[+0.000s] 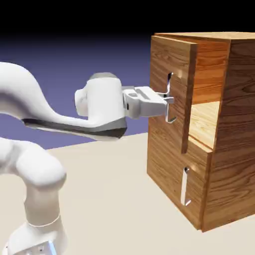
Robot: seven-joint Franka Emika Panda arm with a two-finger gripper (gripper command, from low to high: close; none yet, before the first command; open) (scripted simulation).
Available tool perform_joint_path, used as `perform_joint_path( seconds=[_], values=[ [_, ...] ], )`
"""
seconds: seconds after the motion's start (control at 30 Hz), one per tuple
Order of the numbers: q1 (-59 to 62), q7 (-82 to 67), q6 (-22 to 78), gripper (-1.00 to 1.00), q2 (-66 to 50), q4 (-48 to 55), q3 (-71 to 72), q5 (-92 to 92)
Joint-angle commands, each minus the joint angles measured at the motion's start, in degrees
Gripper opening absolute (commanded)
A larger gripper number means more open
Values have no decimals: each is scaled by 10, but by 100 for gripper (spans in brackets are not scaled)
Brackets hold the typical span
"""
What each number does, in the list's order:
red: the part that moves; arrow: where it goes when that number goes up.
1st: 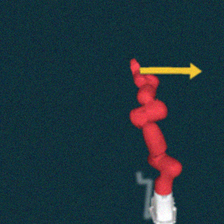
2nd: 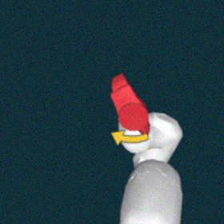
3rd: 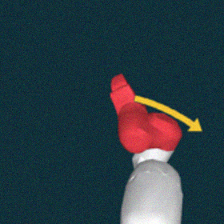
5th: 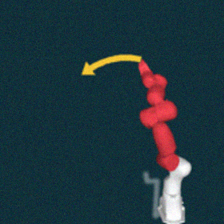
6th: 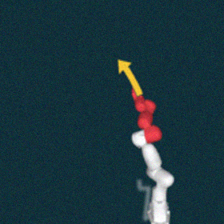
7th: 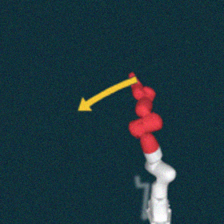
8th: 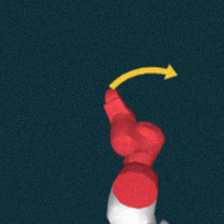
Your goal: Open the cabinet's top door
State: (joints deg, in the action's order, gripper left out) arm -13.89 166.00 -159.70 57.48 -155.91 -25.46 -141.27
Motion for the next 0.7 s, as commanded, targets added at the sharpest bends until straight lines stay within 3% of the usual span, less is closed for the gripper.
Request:
perform_joint_path(
  seconds=[0.0, 0.37, 0.67],
  values=[
    [21, 0, 0, -100, 7, -9, 20, 18],
    [175, -131, 2, -100, 136, -113, 198, 291],
    [180, -274, 60, -100, 242, -173, 290, 515]
  ],
)
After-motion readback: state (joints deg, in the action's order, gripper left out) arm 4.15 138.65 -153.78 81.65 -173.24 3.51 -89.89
